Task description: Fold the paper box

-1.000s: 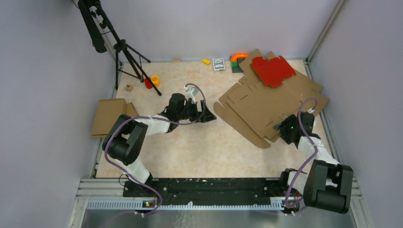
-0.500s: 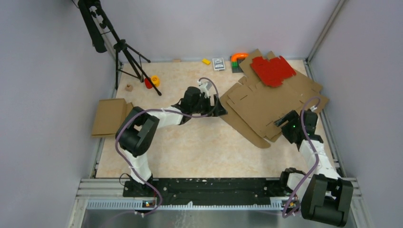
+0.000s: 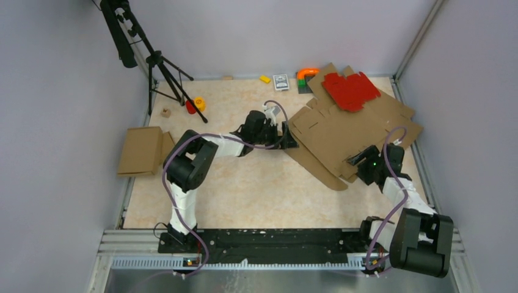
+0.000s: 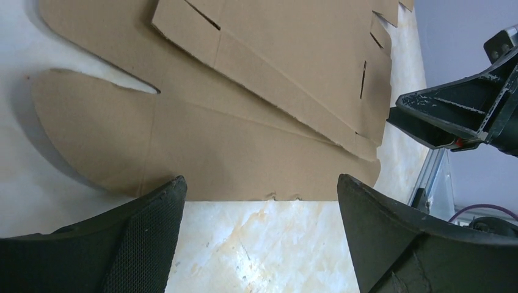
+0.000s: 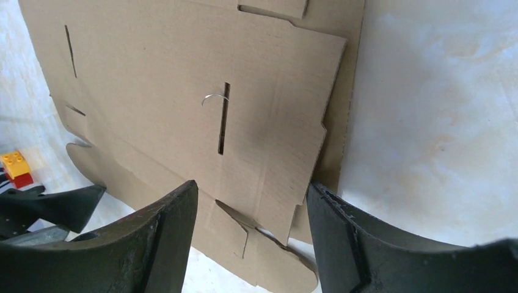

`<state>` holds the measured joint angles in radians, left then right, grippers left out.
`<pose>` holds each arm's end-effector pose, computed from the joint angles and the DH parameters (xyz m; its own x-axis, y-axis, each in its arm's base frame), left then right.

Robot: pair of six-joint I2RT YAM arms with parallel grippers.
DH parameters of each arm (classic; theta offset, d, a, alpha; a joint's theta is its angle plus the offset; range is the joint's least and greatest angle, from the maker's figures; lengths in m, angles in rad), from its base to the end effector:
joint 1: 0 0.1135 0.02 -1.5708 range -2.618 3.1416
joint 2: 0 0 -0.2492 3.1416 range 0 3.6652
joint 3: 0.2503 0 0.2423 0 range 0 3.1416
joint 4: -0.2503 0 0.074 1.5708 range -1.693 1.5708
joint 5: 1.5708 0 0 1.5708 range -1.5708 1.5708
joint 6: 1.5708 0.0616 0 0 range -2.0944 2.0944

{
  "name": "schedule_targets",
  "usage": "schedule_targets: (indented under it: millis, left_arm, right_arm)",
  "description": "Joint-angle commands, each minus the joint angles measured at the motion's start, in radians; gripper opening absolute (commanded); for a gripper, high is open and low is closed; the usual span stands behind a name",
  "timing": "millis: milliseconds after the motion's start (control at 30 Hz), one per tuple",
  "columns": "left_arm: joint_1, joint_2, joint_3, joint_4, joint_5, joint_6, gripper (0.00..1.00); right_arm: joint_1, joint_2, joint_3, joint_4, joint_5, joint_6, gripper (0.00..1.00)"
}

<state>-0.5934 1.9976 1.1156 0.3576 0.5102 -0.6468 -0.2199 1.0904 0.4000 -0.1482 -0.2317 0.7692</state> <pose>0.3391 -0.2650 0.1333 -0.8365 -0.0701 -0.5434 0.4189 0.5574 -0.7168 0.2115 -0.0328 0.1316 -0.4780 0.8005 -0.3615 0.5497 0.5936 0.5877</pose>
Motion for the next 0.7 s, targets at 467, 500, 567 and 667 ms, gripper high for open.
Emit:
schedule_targets:
  millis: [467,500,567,667]
  left_arm:
    - [0.004,0.001,0.067,-0.094,0.001,0.055,0.93]
    - [0.004,0.0,0.067,-0.094,0.0,0.055,0.93]
    - [0.004,-0.001,0.066,-0.094,0.003,0.055,0.93]
    - [0.004,-0.006,0.065,-0.094,0.002,0.055,0.93]
  right_arm:
    - [-0.009,-0.106,-0.052,0.275,-0.08,0.141,0.46]
    - [-0.009,-0.095,-0.046,0.27,-0.08,0.142,0.45]
    - [-0.009,-0.058,-0.031,0.256,-0.078,0.142,0.45]
    - [-0.009,-0.001,-0.029,0.276,-0.094,0.146,0.45]
